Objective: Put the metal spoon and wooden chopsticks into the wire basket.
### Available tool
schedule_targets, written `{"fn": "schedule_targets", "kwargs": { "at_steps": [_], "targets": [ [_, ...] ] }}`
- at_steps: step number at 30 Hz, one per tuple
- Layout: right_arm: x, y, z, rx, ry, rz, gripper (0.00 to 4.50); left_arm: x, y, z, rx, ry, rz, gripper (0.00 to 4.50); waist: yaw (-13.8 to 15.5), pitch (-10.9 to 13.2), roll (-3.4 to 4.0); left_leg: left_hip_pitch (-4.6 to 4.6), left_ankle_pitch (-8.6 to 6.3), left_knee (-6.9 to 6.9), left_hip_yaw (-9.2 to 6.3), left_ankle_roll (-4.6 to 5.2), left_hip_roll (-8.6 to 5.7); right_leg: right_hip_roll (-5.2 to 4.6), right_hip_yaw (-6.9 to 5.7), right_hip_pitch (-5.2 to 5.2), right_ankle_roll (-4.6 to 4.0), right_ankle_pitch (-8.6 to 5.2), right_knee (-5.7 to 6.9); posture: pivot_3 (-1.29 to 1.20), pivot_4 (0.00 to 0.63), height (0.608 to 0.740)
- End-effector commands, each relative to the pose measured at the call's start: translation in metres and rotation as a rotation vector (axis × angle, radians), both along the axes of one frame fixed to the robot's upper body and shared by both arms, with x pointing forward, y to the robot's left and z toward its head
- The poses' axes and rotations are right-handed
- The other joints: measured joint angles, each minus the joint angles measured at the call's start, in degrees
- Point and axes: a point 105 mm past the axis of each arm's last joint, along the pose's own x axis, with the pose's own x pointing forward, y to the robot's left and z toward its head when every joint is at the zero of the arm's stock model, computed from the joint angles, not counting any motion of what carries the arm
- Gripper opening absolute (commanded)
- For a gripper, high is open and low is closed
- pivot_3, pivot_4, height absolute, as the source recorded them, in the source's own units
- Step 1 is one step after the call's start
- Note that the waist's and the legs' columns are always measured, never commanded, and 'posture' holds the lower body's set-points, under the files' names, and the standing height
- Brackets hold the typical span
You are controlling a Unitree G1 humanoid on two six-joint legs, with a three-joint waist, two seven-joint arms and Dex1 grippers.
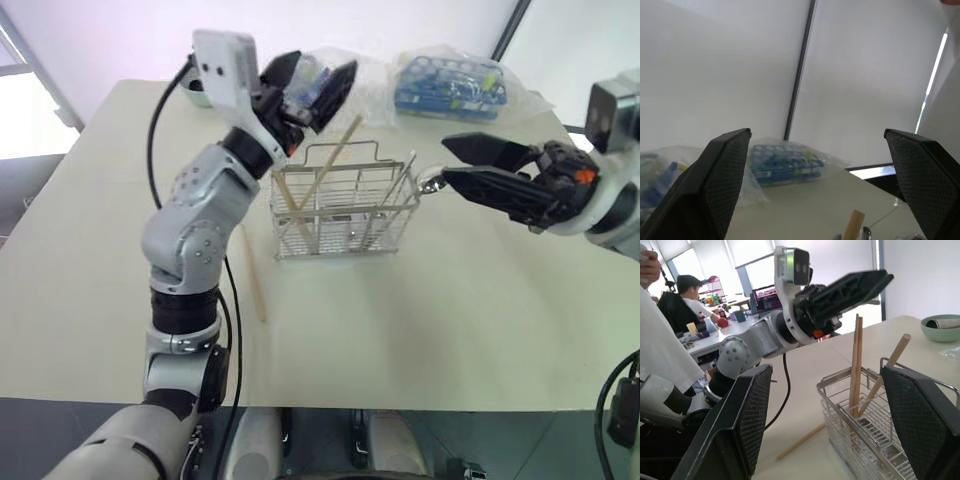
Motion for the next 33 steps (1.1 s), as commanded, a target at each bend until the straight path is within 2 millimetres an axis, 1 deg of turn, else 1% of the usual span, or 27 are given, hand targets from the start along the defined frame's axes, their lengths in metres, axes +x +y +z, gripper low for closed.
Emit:
{"fn": "schedule_targets", "kwargs": {
  "at_steps": [1,3,5,7,9,11,13,14,15,17,19,22,24,25,28,31,33],
  "targets": [
    [-0.002,-0.002,0.011,0.009,-0.056,0.004,3.54,-0.005,0.023,0.033,-0.029,-0.009,0.116,4.45,0.0,0.0,0.00,0.00,0.00,0.00,0.00,0.00,0.00,0.01,0.00,0.00,0.00,0.00,0.00,0.00,0.150,0.718],
    [-0.001,-0.002,0.010,0.012,-0.053,0.004,3.54,0.003,0.039,0.040,-0.064,0.068,0.203,4.45,0.0,0.0,0.00,0.00,0.00,0.00,0.00,0.00,-0.01,0.01,0.00,0.00,0.00,0.00,0.00,0.00,0.150,0.718],
    [0.000,-0.002,0.008,0.014,-0.049,0.006,3.54,0.011,0.056,0.043,-0.074,0.149,0.310,4.45,0.1,0.0,-0.01,-0.01,0.00,0.00,-0.01,0.00,-0.01,0.01,0.00,0.00,0.00,0.00,-0.01,0.00,0.150,0.718],
    [0.001,-0.001,0.006,0.014,-0.046,0.007,3.54,0.018,0.074,0.041,-0.067,0.235,0.429,4.45,0.0,0.0,0.00,0.00,0.00,0.00,-0.02,0.00,-0.04,0.01,0.00,0.00,0.01,0.00,-0.01,0.00,0.150,0.718],
    [0.002,-0.001,0.004,0.015,-0.041,0.010,3.54,0.027,0.098,0.021,-0.013,0.378,0.596,4.45,0.0,0.0,0.00,0.01,0.00,0.00,-0.02,0.00,-0.12,0.01,0.00,0.00,0.01,0.00,0.00,0.00,0.150,0.718],
    [0.003,0.000,0.004,0.016,-0.040,0.012,3.54,0.028,0.111,0.009,0.014,0.459,0.681,4.45,-0.1,0.0,-0.01,0.02,0.00,0.00,-0.01,0.00,-0.12,0.01,0.00,0.00,0.01,0.00,0.02,0.00,0.150,0.718],
    [0.005,0.000,0.004,0.017,-0.040,0.012,3.54,0.029,0.123,-0.008,0.057,0.543,0.765,4.45,0.0,0.0,-0.03,-0.01,0.00,0.00,-0.02,-0.01,-0.12,0.01,-0.01,-0.04,0.01,0.00,0.03,0.00,0.150,0.718],
    [0.006,0.000,0.003,0.017,-0.039,0.012,3.54,0.030,0.128,-0.022,0.081,0.606,0.801,4.45,0.0,0.0,-0.03,-0.01,0.00,0.00,0.00,-0.01,-0.13,0.01,0.00,-0.04,0.01,0.00,0.02,0.00,0.150,0.718],
    [0.006,0.000,0.003,0.017,-0.038,0.012,3.54,0.030,0.131,-0.031,0.097,0.647,0.821,4.45,0.1,0.0,-0.03,-0.02,0.01,0.00,0.00,-0.02,-0.13,0.01,0.00,-0.04,0.01,0.00,0.02,0.00,0.150,0.718],
    [0.007,0.001,0.003,0.017,-0.038,0.013,3.54,0.032,0.124,-0.063,0.174,0.771,0.786,4.45,0.1,0.0,-0.03,-0.01,0.01,0.00,0.00,-0.03,-0.13,0.01,-0.01,-0.03,0.01,0.00,0.02,0.00,0.150,0.718],
    [0.008,0.002,0.003,0.017,-0.038,0.015,3.54,0.034,0.114,-0.085,0.231,0.835,0.739,4.45,0.1,0.0,-0.03,-0.01,0.06,0.00,0.01,-0.11,-0.14,0.01,-0.01,-0.02,0.01,0.00,0.02,0.00,0.150,0.718],
    [0.008,0.003,0.002,0.020,-0.034,0.021,3.54,0.036,0.101,-0.131,0.330,0.960,0.695,4.45,0.1,0.0,-0.03,-0.03,0.21,0.00,0.01,-0.38,-0.17,0.00,-0.01,-0.02,0.01,0.00,0.01,0.00,0.150,0.718],
    [0.008,0.004,0.002,0.020,-0.030,0.023,3.54,0.037,0.099,-0.153,0.366,1.023,0.695,4.45,0.1,0.0,-0.04,-0.02,0.21,-0.01,0.01,-0.38,-0.17,0.00,-0.01,-0.03,0.01,0.00,0.02,0.00,0.150,0.718],
    [0.008,0.005,0.001,0.019,-0.030,0.024,3.54,0.038,0.097,-0.159,0.380,1.040,0.689,4.45,0.1,0.0,-0.04,-0.02,0.21,-0.01,0.01,-0.38,-0.17,0.00,-0.01,-0.03,0.01,0.00,0.02,0.00,0.150,0.718],
    [0.007,0.005,0.001,0.015,-0.029,0.027,3.54,0.042,0.095,-0.170,0.404,1.065,0.696,4.45,0.0,0.0,-0.04,-0.04,0.20,-0.01,0.01,-0.37,-0.16,0.00,0.00,-0.06,0.01,0.00,0.02,0.00,0.150,0.718],
    [0.005,0.005,0.000,0.013,-0.028,0.024,3.54,0.046,0.088,-0.179,0.429,1.089,0.677,4.45,0.1,0.0,-0.03,-0.03,0.16,-0.02,0.01,-0.29,-0.15,-0.01,0.00,-0.06,0.01,0.00,0.02,0.00,0.150,0.718],
    [0.005,0.004,-0.001,0.013,-0.028,0.018,3.54,0.048,0.084,-0.183,0.430,1.106,0.660,4.45,0.1,0.0,-0.03,-0.04,0.03,-0.02,0.01,-0.07,-0.15,-0.01,0.00,-0.06,0.01,0.00,0.02,0.00,0.150,0.718]
  ]
}}
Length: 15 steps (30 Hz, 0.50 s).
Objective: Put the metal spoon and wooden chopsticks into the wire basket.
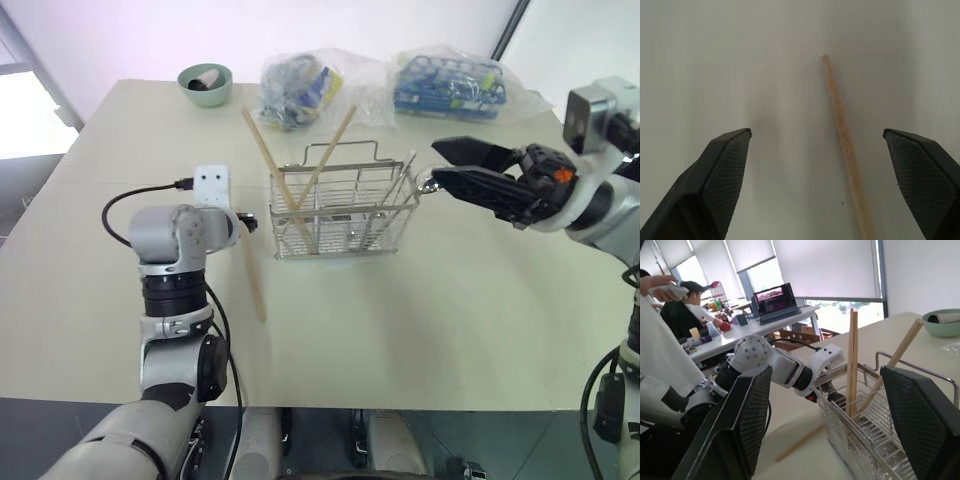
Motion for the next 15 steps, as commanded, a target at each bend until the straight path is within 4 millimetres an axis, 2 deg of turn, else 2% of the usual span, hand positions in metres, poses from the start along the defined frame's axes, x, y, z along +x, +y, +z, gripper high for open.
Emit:
{"fn": "schedule_targets", "kwargs": {
  "at_steps": [1,3,6,13,15],
  "targets": [
    [-0.007,0.000,0.007,0.000,-0.047,-0.002,3.54,0.007,-0.009,0.005,-0.005,-0.023,-0.026,4.45,0.1,0.0,0.00,0.00,-0.01,0.00,0.00,0.01,0.01,-0.02,0.00,0.00,0.00,0.00,0.00,0.00,0.150,0.718],
    [-0.007,0.001,0.005,0.003,-0.046,-0.009,3.54,0.008,-0.013,-0.001,0.001,-0.003,-0.042,4.45,0.2,0.0,0.00,0.01,-0.01,0.00,0.00,0.01,-0.02,-0.03,-0.01,0.02,0.00,0.00,0.00,0.00,0.150,0.718],
    [-0.009,0.000,0.004,0.008,-0.045,-0.017,3.54,0.010,-0.013,-0.007,0.026,0.008,-0.043,3.60,0.2,0.0,0.02,0.04,-0.01,0.00,-0.01,0.02,-0.05,-0.08,-0.01,0.06,0.00,0.00,0.00,0.00,0.150,0.718],
    [-0.014,-0.002,0.002,-0.013,-0.052,-0.021,3.54,0.015,-0.011,-0.001,0.000,-0.010,-0.016,0.05,0.0,-0.1,0.04,0.07,-0.02,0.00,-0.01,0.04,-0.04,-0.10,-0.01,0.06,0.00,0.00,0.02,0.00,0.150,0.718],
    [-0.014,-0.003,0.002,-0.016,-0.054,-0.024,3.54,0.016,-0.009,0.001,-0.004,-0.021,-0.002,0.05,0.0,-0.1,0.04,0.07,-0.02,0.00,-0.01,0.04,-0.04,-0.10,-0.01,0.06,0.00,0.00,0.02,0.00,0.150,0.718]
  ]
}}
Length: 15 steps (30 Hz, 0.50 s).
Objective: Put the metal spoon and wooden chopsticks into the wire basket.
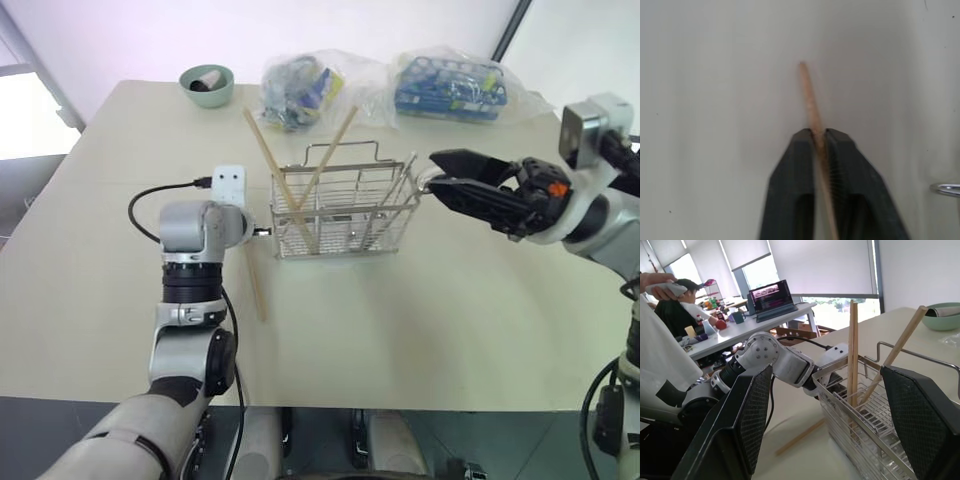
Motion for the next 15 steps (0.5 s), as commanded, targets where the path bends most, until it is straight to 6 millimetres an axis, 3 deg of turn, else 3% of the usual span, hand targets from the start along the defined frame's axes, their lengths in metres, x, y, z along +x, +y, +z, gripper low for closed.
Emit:
{"fn": "schedule_targets", "kwargs": {
  "at_steps": [1,7,9,11,14,15],
  "targets": [
    [-0.009,-0.003,0.014,-0.010,-0.077,-0.001,3.54,0.003,0.010,0.006,0.001,-0.036,0.059,0.05,0.0,0.0,0.00,0.00,0.00,0.00,0.00,0.00,0.00,0.00,0.00,0.00,0.00,0.00,0.00,0.00,0.150,0.718],
    [-0.008,-0.004,0.015,-0.016,-0.079,-0.007,3.54,0.016,0.049,0.050,0.039,-0.273,0.211,0.05,0.0,0.0,-0.02,-0.04,0.00,0.00,0.01,0.00,0.03,0.01,0.00,-0.07,0.00,0.00,0.01,0.00,0.150,0.718],
    [-0.007,-0.004,0.016,-0.018,-0.080,-0.007,3.54,0.024,0.071,0.093,0.047,-0.503,0.284,0.05,0.0,0.0,-0.04,-0.05,0.00,0.00,0.01,0.00,0.06,0.00,0.00,-0.08,0.00,0.00,0.01,0.00,0.150,0.718],
    [-0.007,-0.005,0.017,-0.018,-0.080,-0.007,3.54,0.025,0.083,0.153,-0.053,-0.805,0.315,0.05,0.0,0.0,-0.08,-0.10,0.00,0.00,0.03,0.00,0.16,-0.01,-0.01,-0.11,-0.01,0.00,0.00,0.00,0.150,0.718],
    [-0.008,-0.006,0.016,-0.032,-0.072,-0.005,3.54,0.006,0.076,0.238,-0.341,-1.172,0.199,0.05,0.4,0.1,-0.14,-0.22,-0.01,0.00,0.04,0.00,0.15,-0.07,-0.08,-0.14,-0.01,0.01,-0.05,0.00,0.150,0.718],
    [-0.009,-0.006,0.015,-0.038,-0.069,-0.005,3.54,-0.002,0.071,0.259,-0.426,-1.239,0.134,0.05,0.6,0.1,-0.14,-0.29,-0.01,0.02,0.04,0.00,0.14,-0.09,-0.13,-0.15,-0.01,0.01,-0.10,0.00,0.150,0.718]
  ]
}}
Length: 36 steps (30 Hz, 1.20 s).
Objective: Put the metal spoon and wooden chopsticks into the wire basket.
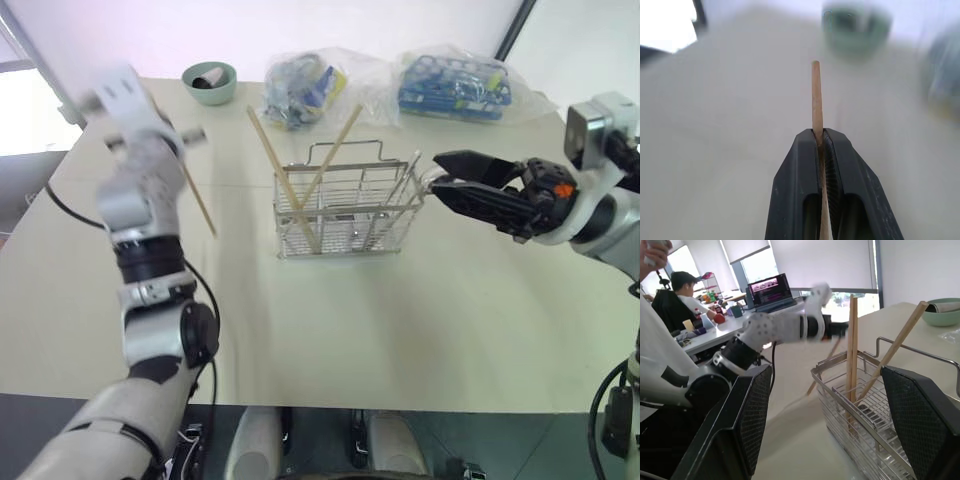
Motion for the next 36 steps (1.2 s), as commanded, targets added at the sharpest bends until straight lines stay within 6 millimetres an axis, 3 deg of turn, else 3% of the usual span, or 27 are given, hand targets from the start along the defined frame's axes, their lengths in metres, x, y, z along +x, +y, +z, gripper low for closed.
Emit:
{"fn": "schedule_targets", "kwargs": {
  "at_steps": [1,3,5,8,17,26,30,33,36],
  "targets": [
    [-0.007,-0.003,0.011,-0.018,-0.056,0.004,3.54,-0.037,-0.016,0.100,-0.119,-0.438,-0.237,0.05,0.3,0.0,0.00,-0.01,-0.02,0.00,0.02,0.04,-0.03,-0.02,-0.01,0.02,0.01,0.01,-0.09,0.00,0.150,0.718],
    [-0.008,-0.003,0.009,-0.031,-0.053,0.006,3.54,-0.055,-0.028,0.129,-0.156,-0.556,-0.388,0.05,0.3,0.0,0.03,0.00,-0.07,0.00,0.03,0.11,-0.11,-0.09,0.00,0.04,0.03,0.02,-0.15,0.00,0.150,0.718],
    [-0.009,-0.003,0.008,-0.034,-0.049,0.006,3.54,-0.085,-0.059,0.154,-0.081,-0.645,-0.635,0.05,0.3,0.0,0.03,0.03,-0.06,0.00,0.05,0.10,-0.22,-0.10,0.01,0.06,0.08,0.03,-0.16,0.00,0.150,0.718],
    [-0.008,-0.003,0.008,-0.032,-0.046,0.003,3.54,-0.113,-0.096,0.159,0.092,-0.667,-0.857,0.05,-0.2,0.0,0.01,0.04,0.03,0.01,0.04,-0.04,-0.28,-0.06,-0.01,0.07,0.11,0.04,-0.11,0.00,0.150,0.718],
    [-0.008,-0.001,0.010,-0.016,-0.053,0.003,3.54,-0.100,-0.164,0.100,0.349,-0.532,-0.958,0.05,-0.5,0.0,0.06,0.35,-0.09,0.01,0.05,0.16,-0.34,-0.04,0.00,0.42,0.15,0.05,-0.13,0.00,0.150,0.718],
    [-0.008,-0.002,0.014,0.004,-0.056,-0.012,3.54,-0.079,-0.183,0.058,0.348,-0.486,-0.903,0.05,-0.4,0.0,0.07,0.31,-0.09,0.01,0.03,0.17,-0.34,-0.04,0.02,0.37,0.15,0.05,-0.17,0.00,0.150,0.718],
    [-0.008,-0.002,0.014,0.006,-0.055,-0.017,3.54,-0.076,-0.181,0.039,0.349,-0.464,-0.892,0.05,-0.4,0.0,0.07,0.31,-0.09,0.01,0.01,0.18,-0.33,-0.05,0.02,0.37,0.15,0.05,-0.17,0.00,0.150,0.718],
    [-0.007,-0.002,0.015,0.009,-0.056,-0.018,3.54,-0.080,-0.180,0.034,0.325,-0.495,-0.893,1.06,-0.4,0.0,0.07,0.30,-0.09,0.01,0.00,0.18,-0.32,-0.05,0.02,0.36,0.15,0.05,-0.17,0.00,0.150,0.718],
    [-0.006,-0.002,0.015,0.013,-0.056,-0.016,3.54,-0.084,-0.179,0.037,0.291,-0.516,-0.889,2.51,-0.4,0.0,0.07,0.30,-0.10,0.01,-0.01,0.19,-0.32,-0.05,0.02,0.36,0.15,0.05,-0.17,0.00,0.150,0.718]
  ]
}}
